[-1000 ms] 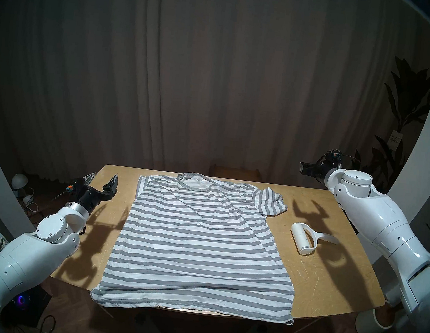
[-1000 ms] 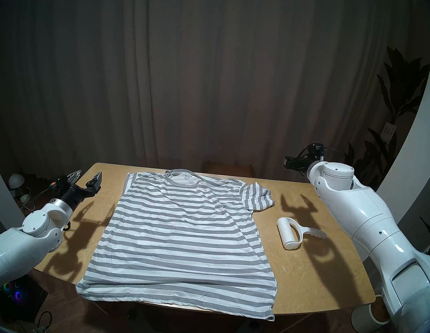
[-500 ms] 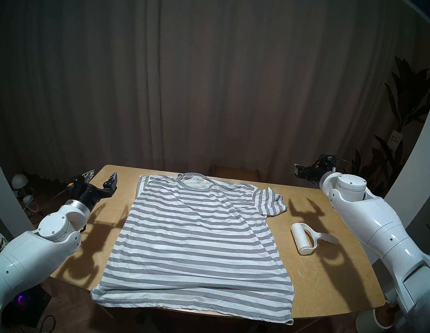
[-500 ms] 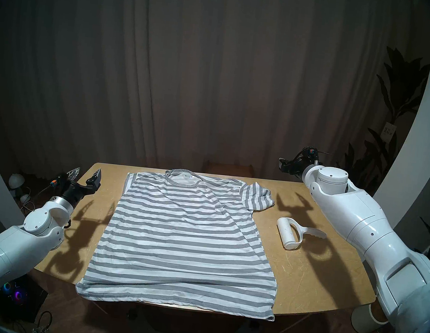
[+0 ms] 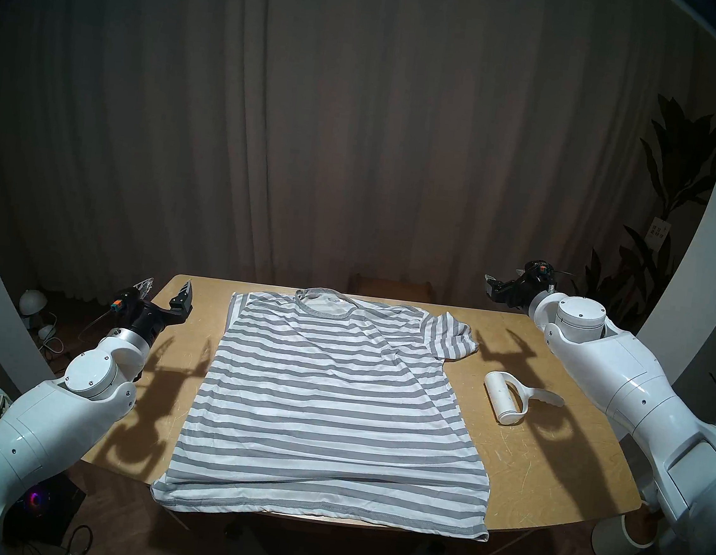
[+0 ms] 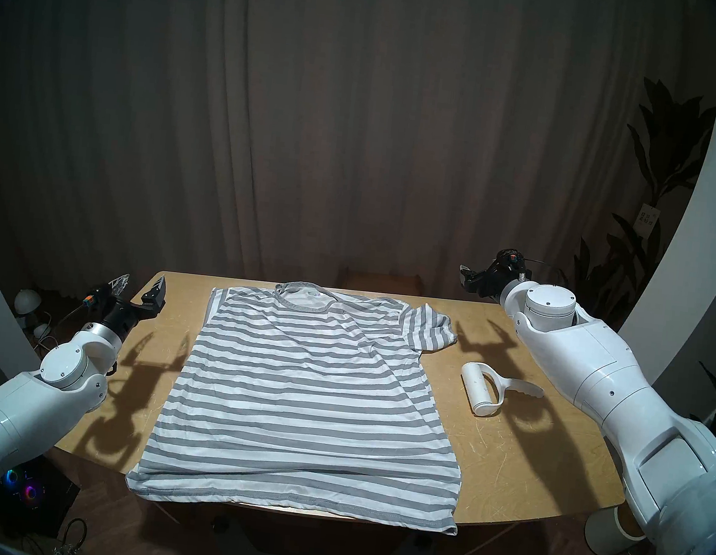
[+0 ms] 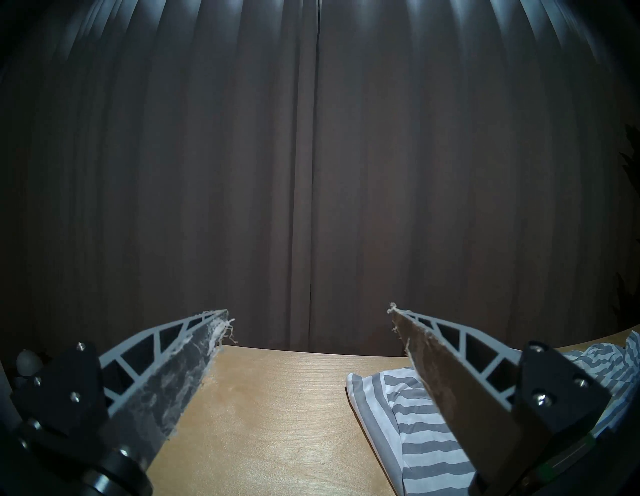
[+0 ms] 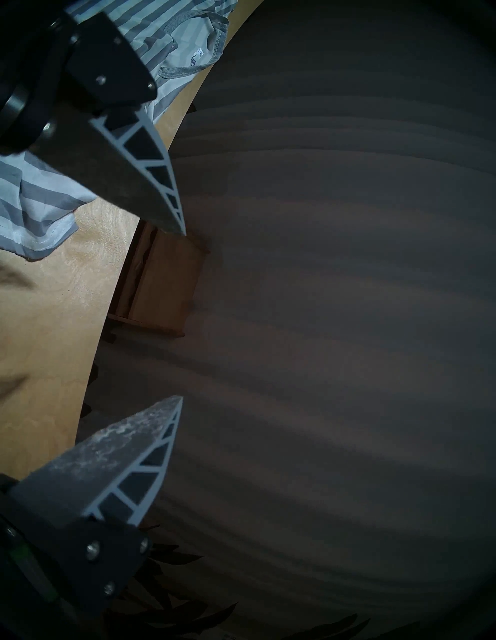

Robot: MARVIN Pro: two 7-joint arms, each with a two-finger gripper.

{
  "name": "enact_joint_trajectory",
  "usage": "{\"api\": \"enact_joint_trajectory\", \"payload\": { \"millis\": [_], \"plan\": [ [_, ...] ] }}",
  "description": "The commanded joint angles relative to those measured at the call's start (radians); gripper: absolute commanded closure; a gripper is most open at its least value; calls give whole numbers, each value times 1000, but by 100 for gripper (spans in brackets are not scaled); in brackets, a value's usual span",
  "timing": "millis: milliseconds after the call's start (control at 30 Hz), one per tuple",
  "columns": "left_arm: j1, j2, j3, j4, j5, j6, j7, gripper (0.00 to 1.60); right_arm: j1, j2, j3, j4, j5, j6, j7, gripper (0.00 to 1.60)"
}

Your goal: Use the fur roller to clean a top

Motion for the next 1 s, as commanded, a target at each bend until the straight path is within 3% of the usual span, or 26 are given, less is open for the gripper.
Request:
{"api": "enact_joint_trajectory", "payload": {
  "millis": [0, 733, 967],
  "plan": [
    [-35, -3, -4, -4, 17, 5, 17, 0, 33, -11, -2, 13, -39, -85, 27, 0],
    [-103, -44, 26, 11, 81, 48, 92, 0, 58, -45, -36, 147, -182, -337, 108, 0],
    [-130, -67, 45, 41, 117, 81, 129, 0, 84, -76, -10, 228, -179, -412, 116, 0]
  ]
}}
